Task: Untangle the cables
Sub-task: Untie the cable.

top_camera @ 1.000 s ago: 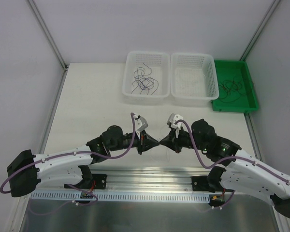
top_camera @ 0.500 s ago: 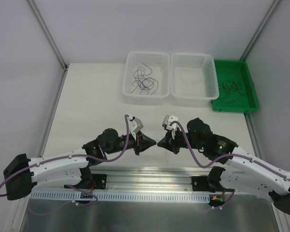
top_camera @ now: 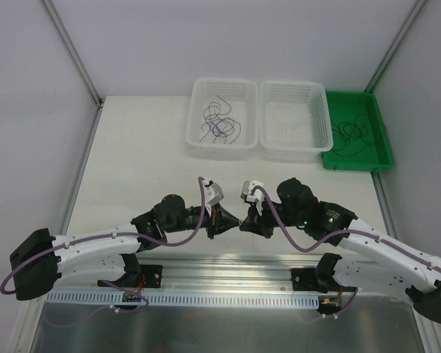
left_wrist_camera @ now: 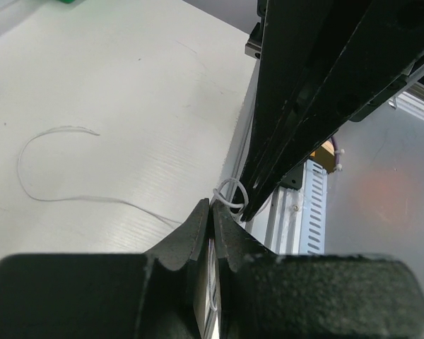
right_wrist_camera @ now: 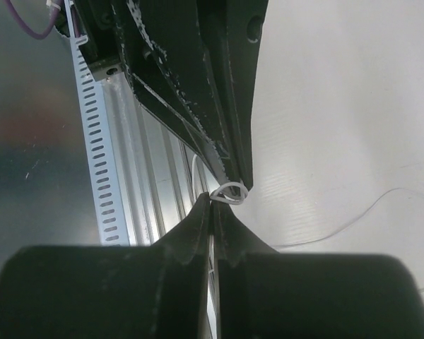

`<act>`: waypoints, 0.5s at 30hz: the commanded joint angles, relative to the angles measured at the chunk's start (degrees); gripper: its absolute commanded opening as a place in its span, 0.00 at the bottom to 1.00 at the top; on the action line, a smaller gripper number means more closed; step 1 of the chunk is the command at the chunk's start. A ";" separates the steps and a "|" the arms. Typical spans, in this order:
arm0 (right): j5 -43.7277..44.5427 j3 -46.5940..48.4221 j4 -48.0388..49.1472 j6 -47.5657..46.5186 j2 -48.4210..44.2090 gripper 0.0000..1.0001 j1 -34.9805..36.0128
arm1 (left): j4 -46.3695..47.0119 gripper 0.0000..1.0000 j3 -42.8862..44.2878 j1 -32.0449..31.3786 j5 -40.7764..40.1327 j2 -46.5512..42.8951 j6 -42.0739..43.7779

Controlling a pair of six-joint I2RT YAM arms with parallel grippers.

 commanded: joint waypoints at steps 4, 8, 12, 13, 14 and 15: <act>-0.55 1.63 0.48 -1.08 -0.69 0.03 0.82 | 10.37 0.01 2.15 -0.20 4.62 0.42 0.72; 1.74 1.19 0.56 0.33 -2.44 0.17 0.73 | 10.81 0.00 1.53 -0.11 3.74 0.25 0.72; 1.91 1.63 0.13 2.52 -2.71 0.40 0.73 | 11.52 0.00 0.83 -0.20 1.90 -0.02 0.72; 2.18 1.72 0.13 2.96 -2.80 0.45 0.64 | 11.69 0.00 0.57 -0.20 1.72 -0.10 0.63; 2.70 1.81 -0.05 3.93 -3.06 0.54 0.64 | 12.04 0.00 0.39 -0.20 1.46 -0.11 0.63; 3.14 1.89 -0.40 4.46 -3.32 0.57 0.64 | 12.13 0.00 0.21 -0.20 1.02 -0.28 0.63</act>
